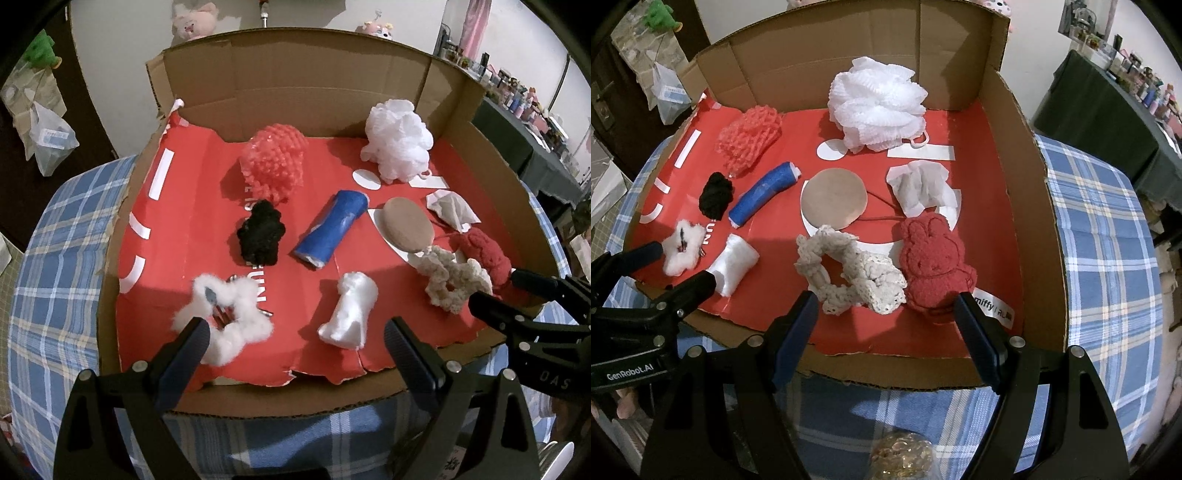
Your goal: Organize soft objects
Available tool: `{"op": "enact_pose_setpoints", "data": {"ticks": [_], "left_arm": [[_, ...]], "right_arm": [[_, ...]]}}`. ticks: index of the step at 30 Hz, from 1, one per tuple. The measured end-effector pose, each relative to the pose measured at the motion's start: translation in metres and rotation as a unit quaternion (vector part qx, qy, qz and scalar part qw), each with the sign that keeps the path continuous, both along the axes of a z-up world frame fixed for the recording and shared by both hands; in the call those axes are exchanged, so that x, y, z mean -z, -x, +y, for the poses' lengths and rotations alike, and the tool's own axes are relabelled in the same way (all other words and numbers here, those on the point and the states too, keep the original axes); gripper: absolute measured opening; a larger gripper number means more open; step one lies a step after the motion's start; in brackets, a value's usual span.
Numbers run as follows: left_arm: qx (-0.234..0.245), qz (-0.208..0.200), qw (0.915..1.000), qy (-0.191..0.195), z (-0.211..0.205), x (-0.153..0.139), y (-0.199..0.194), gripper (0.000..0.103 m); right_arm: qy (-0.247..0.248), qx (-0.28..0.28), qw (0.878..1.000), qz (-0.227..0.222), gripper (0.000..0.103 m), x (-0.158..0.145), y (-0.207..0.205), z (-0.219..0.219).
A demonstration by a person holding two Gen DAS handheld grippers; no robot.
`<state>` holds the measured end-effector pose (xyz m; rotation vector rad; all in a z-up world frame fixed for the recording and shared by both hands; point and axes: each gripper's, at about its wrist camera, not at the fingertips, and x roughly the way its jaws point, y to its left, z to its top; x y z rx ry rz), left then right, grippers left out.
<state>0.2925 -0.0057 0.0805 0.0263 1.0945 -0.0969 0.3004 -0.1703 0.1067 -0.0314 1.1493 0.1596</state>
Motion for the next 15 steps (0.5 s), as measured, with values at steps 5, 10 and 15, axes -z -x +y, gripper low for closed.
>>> {"op": "enact_pose_setpoints", "data": {"ticks": [5, 10, 15], "left_arm": [[-0.003, 0.0, 1.0, 0.002, 0.002, 0.0002, -0.0002, 0.097], [-0.002, 0.001, 1.0, 0.003, 0.0021, 0.0005, 0.0, 0.097], [-0.007, 0.003, 1.0, 0.005, 0.0026, 0.001, -0.0005, 0.097]], "right_arm": [[-0.001, 0.001, 1.0, -0.001, 0.075, -0.0002, 0.0, -0.0003], [-0.002, 0.003, 1.0, -0.003, 0.075, -0.0011, 0.0005, -0.0004], [-0.002, 0.003, 1.0, -0.003, 0.075, -0.0014, 0.0003, 0.0004]]}}
